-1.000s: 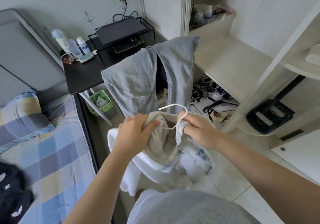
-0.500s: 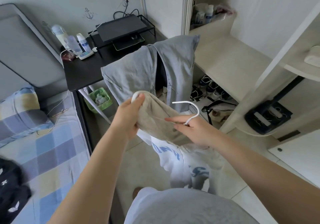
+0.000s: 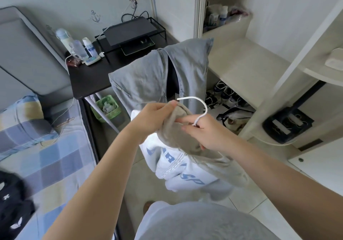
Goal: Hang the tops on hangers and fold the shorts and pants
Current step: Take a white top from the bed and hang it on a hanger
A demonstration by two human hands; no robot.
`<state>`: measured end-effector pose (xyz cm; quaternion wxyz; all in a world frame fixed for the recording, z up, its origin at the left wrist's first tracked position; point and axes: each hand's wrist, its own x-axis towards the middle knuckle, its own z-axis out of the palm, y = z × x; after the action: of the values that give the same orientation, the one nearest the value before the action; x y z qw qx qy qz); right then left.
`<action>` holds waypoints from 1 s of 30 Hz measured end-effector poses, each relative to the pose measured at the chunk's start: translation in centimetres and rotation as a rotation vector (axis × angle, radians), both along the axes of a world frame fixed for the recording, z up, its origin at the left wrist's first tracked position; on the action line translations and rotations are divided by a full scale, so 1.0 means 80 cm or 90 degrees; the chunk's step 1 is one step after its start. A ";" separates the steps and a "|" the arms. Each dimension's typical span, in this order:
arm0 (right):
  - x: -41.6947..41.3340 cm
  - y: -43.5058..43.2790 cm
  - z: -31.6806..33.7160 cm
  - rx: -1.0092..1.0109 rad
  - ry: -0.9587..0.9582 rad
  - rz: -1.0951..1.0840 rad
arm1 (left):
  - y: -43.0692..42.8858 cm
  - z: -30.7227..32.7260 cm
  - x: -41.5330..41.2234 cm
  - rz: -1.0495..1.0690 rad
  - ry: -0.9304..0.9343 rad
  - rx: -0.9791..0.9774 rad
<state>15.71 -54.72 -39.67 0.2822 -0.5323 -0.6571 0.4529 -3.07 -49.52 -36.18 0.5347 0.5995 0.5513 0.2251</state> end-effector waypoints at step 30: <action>0.096 0.030 -0.104 -0.339 0.411 -0.509 | -0.047 -0.050 -0.056 0.088 0.073 0.270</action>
<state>23.40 -52.31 -47.98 0.4735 -0.6269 -0.1489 0.6005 -7.53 -53.28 -40.21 0.3480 0.6710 0.5610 0.3377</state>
